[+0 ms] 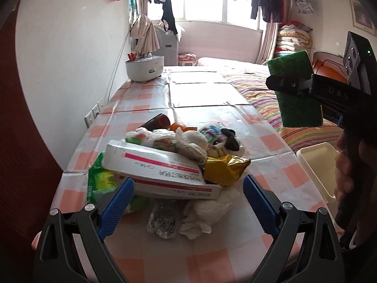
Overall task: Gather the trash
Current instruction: 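Lift the sponge with the right gripper while the left gripper grasps the gold snack bag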
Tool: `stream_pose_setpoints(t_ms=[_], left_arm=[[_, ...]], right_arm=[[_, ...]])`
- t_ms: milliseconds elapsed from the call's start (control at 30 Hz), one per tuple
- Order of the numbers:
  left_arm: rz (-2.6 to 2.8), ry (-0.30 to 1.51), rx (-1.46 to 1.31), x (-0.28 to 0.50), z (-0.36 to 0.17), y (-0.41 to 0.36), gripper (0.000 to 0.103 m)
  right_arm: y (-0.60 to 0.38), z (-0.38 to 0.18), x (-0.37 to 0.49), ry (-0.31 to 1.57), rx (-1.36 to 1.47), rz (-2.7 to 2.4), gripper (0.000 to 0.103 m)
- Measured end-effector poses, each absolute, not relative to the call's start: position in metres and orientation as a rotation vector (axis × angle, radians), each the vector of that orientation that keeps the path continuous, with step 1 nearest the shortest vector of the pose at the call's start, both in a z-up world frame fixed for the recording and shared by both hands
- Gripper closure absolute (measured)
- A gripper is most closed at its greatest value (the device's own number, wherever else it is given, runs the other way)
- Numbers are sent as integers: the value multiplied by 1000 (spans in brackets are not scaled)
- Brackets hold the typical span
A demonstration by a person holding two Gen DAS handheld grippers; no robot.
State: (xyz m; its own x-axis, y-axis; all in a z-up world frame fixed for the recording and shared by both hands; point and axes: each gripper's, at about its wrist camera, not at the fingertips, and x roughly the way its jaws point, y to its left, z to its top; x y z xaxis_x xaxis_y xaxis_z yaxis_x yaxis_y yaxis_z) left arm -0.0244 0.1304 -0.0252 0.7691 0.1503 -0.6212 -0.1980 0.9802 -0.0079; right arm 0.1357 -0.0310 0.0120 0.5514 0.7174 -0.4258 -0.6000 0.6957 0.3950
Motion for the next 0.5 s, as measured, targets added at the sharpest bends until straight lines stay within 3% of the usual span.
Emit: stream_pose_setpoints(t_ms=[500], left_arm=[[125, 849, 9, 70, -70, 95, 12]], right_arm=[[-84, 19, 119, 560, 232, 727, 68]])
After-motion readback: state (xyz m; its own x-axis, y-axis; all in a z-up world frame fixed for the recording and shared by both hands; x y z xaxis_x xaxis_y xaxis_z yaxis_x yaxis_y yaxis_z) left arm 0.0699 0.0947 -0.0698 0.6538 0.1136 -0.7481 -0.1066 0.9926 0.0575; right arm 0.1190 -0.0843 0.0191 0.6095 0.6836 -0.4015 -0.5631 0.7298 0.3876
